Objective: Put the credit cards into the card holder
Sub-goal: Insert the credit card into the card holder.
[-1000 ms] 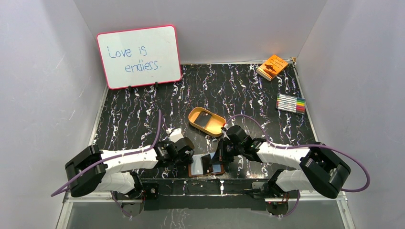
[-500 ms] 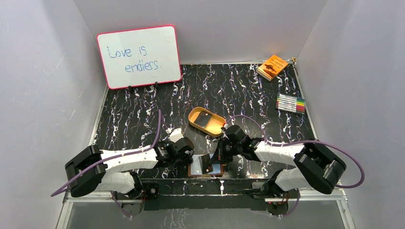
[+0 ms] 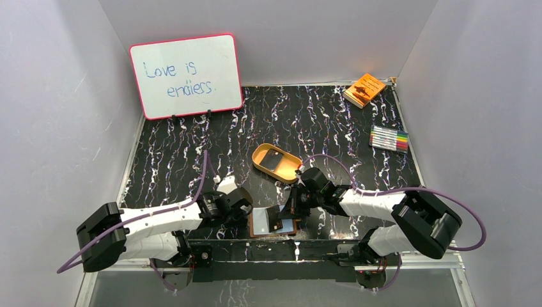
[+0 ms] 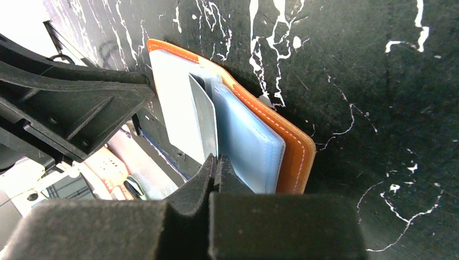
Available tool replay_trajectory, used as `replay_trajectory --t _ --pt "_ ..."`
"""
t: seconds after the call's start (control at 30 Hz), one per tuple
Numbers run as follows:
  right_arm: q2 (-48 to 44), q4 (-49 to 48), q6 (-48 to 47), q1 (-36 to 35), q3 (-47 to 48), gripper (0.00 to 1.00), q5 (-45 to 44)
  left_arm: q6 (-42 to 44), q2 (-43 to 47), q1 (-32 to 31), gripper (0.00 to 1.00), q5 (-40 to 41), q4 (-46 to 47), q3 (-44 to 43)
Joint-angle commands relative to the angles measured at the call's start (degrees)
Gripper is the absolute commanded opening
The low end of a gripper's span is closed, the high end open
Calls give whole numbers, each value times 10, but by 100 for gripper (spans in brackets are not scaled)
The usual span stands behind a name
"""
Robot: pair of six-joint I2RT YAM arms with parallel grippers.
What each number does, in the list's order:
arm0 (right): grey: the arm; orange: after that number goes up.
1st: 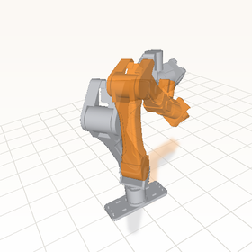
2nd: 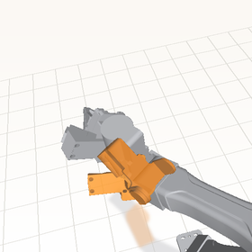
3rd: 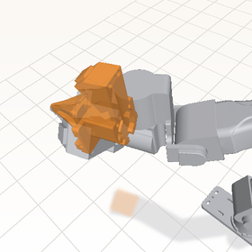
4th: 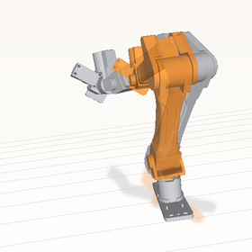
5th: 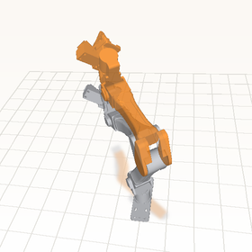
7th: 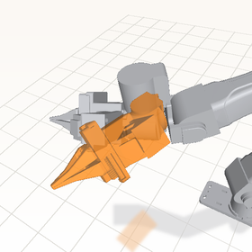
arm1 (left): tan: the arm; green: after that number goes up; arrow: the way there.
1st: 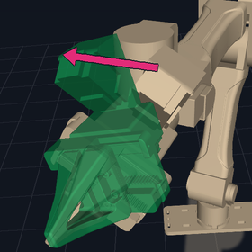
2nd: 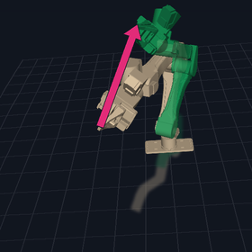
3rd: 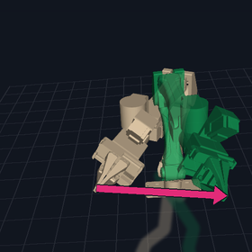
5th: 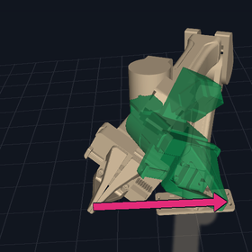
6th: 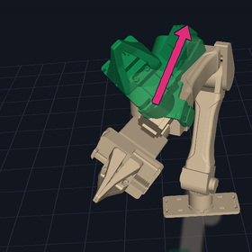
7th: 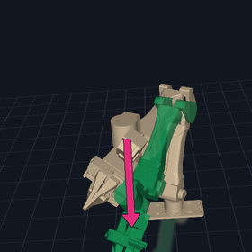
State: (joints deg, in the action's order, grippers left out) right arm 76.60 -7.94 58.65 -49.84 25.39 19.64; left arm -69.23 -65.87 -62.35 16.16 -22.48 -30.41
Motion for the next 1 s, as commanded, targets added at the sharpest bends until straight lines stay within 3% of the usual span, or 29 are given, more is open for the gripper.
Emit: replay_trajectory --t 0.0,0.23,0.7,0.97 --pt "16 -10 5 2 6 0 -21 -11 24 -1 25 17 -46 16" --pt "26 -16 11 2 10 0 -22 -18 17 -1 24 6 -48 30" --pt "38 -29 36 -3 17 0 -33 18 -25 -1 3 -53 22 37" --pt "53 -34 40 -15 28 0 -33 26 -32 -1 2 -63 36 37"
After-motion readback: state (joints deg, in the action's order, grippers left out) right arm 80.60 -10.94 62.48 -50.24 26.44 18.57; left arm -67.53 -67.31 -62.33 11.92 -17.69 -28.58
